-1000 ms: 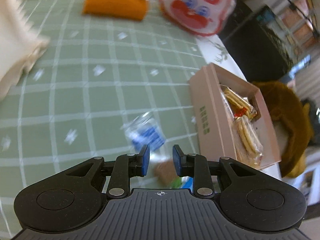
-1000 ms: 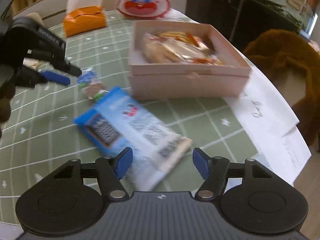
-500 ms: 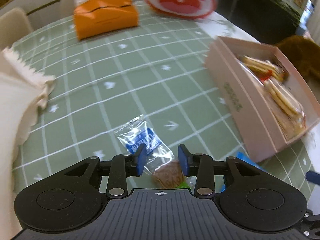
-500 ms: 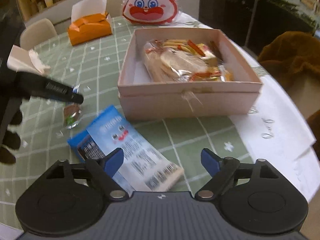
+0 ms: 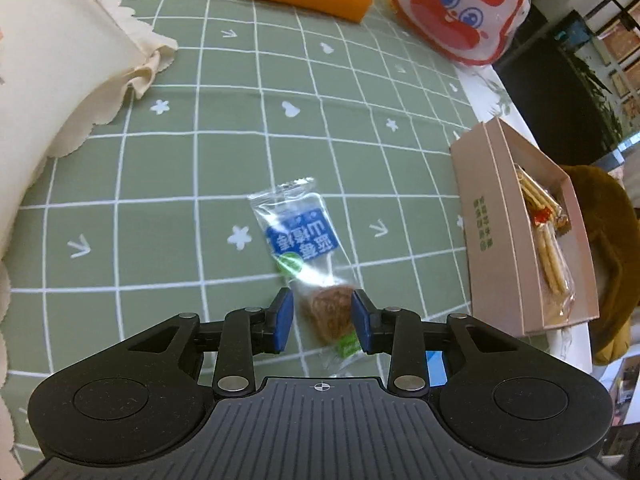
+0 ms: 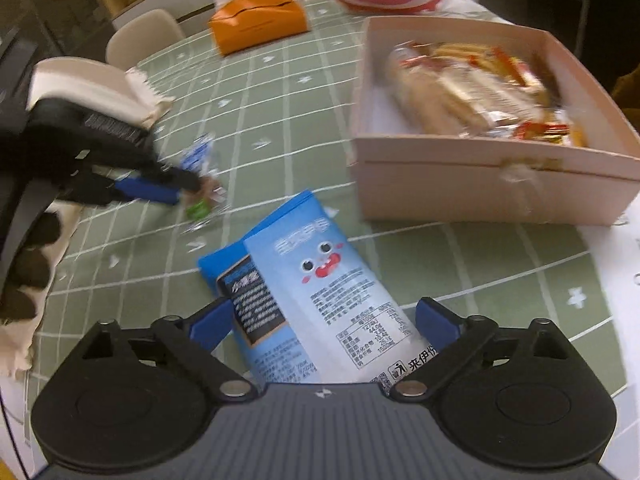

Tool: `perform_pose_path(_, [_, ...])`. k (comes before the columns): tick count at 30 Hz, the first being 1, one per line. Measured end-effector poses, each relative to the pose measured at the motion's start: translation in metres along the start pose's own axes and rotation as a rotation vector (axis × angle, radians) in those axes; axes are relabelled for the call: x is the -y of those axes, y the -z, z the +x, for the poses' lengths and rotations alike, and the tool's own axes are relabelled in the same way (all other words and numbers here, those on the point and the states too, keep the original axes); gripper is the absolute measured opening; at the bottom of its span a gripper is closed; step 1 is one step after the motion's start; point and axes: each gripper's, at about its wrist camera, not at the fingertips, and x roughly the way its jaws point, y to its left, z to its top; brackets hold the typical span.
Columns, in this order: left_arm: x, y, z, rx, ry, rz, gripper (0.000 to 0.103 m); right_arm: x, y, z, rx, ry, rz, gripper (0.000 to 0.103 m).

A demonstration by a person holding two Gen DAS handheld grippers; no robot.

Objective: Organize snacks
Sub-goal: 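Grasp the clear wrapped candy with the left tool while the right holds the biscuit packet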

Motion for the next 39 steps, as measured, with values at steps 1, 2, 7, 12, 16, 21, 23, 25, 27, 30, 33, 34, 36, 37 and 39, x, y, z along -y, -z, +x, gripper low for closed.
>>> perform_pose_path(1, [0.003, -0.002, 0.003, -0.003, 0.004, 0.005, 0.036, -0.005, 0.003, 0.000, -0.001, -0.001, -0.009, 0.101])
perform_pose_path(2, [0.008, -0.004, 0.006, -0.004, 0.009, 0.018, 0.036, -0.011, 0.006, 0.000, 0.000, 0.002, -0.020, 0.101])
perform_pose_path(7, [0.040, -0.006, 0.018, 0.003, -0.052, 0.192, 0.038, -0.025, 0.015, 0.000, -0.001, 0.036, -0.055, 0.101])
perform_pose_path(12, [0.056, 0.013, 0.017, 0.011, -0.079, 0.363, 0.042, -0.029, 0.019, 0.001, 0.006, 0.082, -0.092, 0.101])
perform_pose_path(16, [0.053, 0.027, 0.011, 0.016, -0.083, 0.432, 0.042, -0.025, 0.018, 0.003, 0.013, 0.128, -0.097, 0.101])
perform_pose_path(21, [0.048, 0.047, 0.003, 0.034, -0.134, 0.567, 0.037, -0.020, 0.012, 0.006, 0.003, 0.180, -0.050, 0.103])
perform_pose_path(23, [0.037, 0.054, -0.003, 0.039, -0.144, 0.588, 0.037, -0.022, 0.009, 0.008, -0.009, 0.202, -0.037, 0.103])
perform_pose_path(25, [0.026, 0.058, -0.010, 0.035, -0.129, 0.595, 0.038, -0.026, 0.006, 0.012, -0.017, 0.230, -0.020, 0.103])
perform_pose_path(27, [0.016, 0.061, -0.016, 0.034, -0.102, 0.588, 0.037, -0.030, 0.006, 0.014, -0.015, 0.248, 0.015, 0.103])
perform_pose_path(30, [0.001, 0.063, -0.023, 0.044, -0.037, 0.541, 0.037, -0.037, 0.003, 0.017, -0.003, 0.275, 0.058, 0.103])
perform_pose_path(33, [-0.012, 0.060, -0.027, 0.046, 0.027, 0.477, 0.036, -0.042, 0.004, 0.020, 0.018, 0.298, 0.090, 0.103])
perform_pose_path(34, [-0.015, 0.059, -0.028, 0.045, 0.043, 0.463, 0.035, -0.044, 0.004, 0.021, 0.024, 0.302, 0.095, 0.103])
perform_pose_path(36, [-0.018, 0.057, -0.029, 0.039, 0.063, 0.449, 0.035, -0.046, 0.002, 0.024, 0.030, 0.301, 0.091, 0.103])
perform_pose_path(37, [-0.019, 0.057, -0.029, 0.036, 0.069, 0.447, 0.035, -0.046, 0.000, 0.025, 0.029, 0.297, 0.085, 0.103])
perform_pose_path(39, [-0.018, 0.059, -0.030, 0.035, 0.073, 0.457, 0.035, -0.046, -0.005, 0.028, 0.025, 0.292, 0.081, 0.103])
